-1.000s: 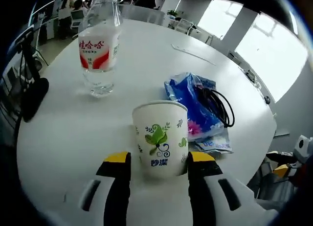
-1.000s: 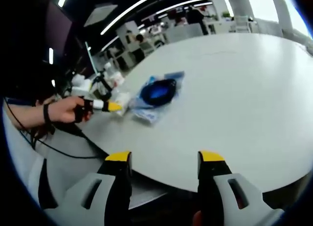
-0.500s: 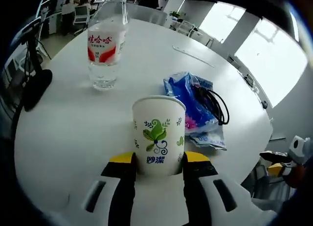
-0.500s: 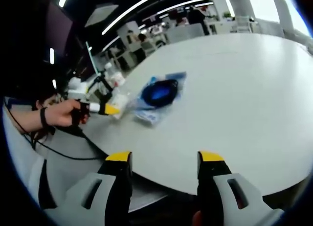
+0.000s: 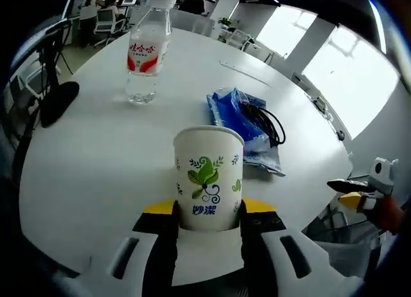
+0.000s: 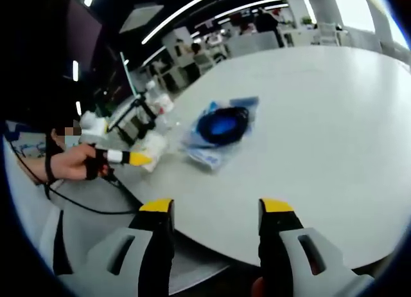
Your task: Arrange the tabletop items into an orderly group along one side of the table until the central work area is clear of visible clutter.
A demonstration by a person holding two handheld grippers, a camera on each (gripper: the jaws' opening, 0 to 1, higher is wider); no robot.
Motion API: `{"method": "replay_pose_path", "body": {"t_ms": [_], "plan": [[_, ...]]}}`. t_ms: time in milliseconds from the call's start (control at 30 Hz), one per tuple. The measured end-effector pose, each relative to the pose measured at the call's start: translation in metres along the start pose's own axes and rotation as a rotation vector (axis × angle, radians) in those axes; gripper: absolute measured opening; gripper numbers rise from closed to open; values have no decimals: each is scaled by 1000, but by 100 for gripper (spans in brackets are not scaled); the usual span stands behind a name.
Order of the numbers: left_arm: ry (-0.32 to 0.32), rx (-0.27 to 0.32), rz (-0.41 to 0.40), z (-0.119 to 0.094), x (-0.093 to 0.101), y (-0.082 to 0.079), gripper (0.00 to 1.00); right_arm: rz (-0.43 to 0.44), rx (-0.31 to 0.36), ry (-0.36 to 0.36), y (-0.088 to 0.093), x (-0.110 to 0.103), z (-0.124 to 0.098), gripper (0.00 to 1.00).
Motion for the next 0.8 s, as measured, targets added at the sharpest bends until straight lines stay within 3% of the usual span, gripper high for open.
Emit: {"method": "replay_pose_path", "body": {"t_ms": [333,800], "plan": [[59,12,33,2,29,4,37,-28,-8,-78,-6,-18,16,50],[120,-38,243,5,69,17,37,-40,-5,-164,-18,-41,29,48]]}}
Point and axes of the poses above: the point that each gripper's makers call its tool centre point, and the gripper's own axes: z roughly forward along the fingers, x roughly to its right, y roughly out of its underside, the point moved 7 cm from there along -z, roughly backward along the fingers, and after that the axes turned 5 degrees about -x, right-handed, at the moved point
